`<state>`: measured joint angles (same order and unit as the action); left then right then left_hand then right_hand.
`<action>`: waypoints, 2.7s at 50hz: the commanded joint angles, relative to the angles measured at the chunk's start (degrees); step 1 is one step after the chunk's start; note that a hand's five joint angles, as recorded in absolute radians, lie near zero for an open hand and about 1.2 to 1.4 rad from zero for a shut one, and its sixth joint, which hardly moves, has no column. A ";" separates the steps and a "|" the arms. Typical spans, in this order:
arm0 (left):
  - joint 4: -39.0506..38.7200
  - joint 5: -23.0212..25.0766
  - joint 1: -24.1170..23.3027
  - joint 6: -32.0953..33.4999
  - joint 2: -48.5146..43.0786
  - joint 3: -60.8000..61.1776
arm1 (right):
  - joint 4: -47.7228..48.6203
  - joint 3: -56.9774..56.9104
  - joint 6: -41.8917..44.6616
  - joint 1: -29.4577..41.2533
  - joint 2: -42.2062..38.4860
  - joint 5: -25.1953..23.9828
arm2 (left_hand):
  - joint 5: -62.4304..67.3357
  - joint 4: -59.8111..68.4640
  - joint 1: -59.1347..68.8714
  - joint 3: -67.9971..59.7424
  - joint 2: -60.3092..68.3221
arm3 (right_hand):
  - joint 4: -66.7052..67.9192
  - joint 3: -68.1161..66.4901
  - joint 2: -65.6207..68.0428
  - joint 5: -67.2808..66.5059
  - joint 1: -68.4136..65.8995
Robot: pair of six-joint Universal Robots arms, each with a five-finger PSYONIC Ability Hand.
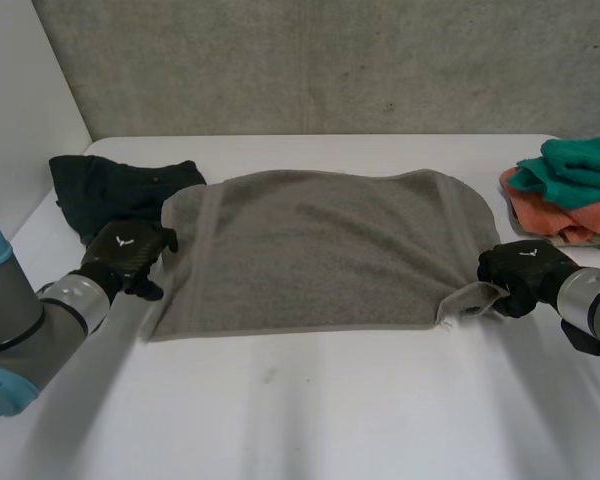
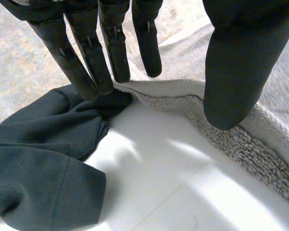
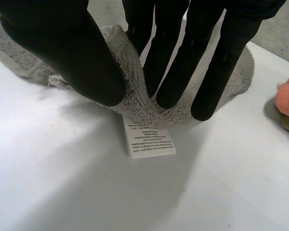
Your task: Fold the laundry.
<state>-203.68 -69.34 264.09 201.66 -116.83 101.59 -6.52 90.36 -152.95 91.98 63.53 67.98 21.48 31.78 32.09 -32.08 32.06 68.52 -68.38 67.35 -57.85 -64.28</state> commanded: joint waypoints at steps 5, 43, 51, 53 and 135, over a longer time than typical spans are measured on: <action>-2.68 6.76 3.89 14.46 0.37 5.72 | 0.37 0.61 -0.16 0.39 0.11 -0.40 | -3.27 -3.57 -3.88 3.87 -3.85 | 11.48 -11.62 12.65 -12.15 -15.72; 10.85 -5.27 -3.32 11.56 1.17 1.59 | -0.43 1.22 1.34 0.31 -0.33 -0.40 | -5.46 -5.76 -6.07 6.06 -6.04 | 11.48 -11.62 12.65 -12.15 -15.72; 9.62 -5.71 -3.67 11.47 -1.64 -0.87 | -0.43 1.66 1.42 0.48 -0.42 -0.31 | -4.28 -4.58 -4.89 4.88 -4.86 | 11.48 -11.62 12.65 -12.15 -15.72; 9.45 -5.89 -3.84 11.47 -2.26 -1.31 | -0.43 1.75 1.51 0.48 -0.51 -0.31 | -4.28 -4.58 -4.89 4.88 -4.86 | 11.48 -11.62 12.65 -12.15 -15.72; 5.05 -15.30 -6.22 -6.46 4.94 -32.44 | 16.99 -24.45 -5.17 3.65 5.56 1.46 | 48.52 48.22 47.91 -47.92 47.94 | 11.48 -11.62 12.65 -12.15 -15.72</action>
<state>-200.34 -85.50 256.08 194.88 -112.64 58.42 19.33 61.97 -159.53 96.55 70.64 73.67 56.12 68.52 66.22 -68.09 68.53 68.53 -68.39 67.35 -58.53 -64.28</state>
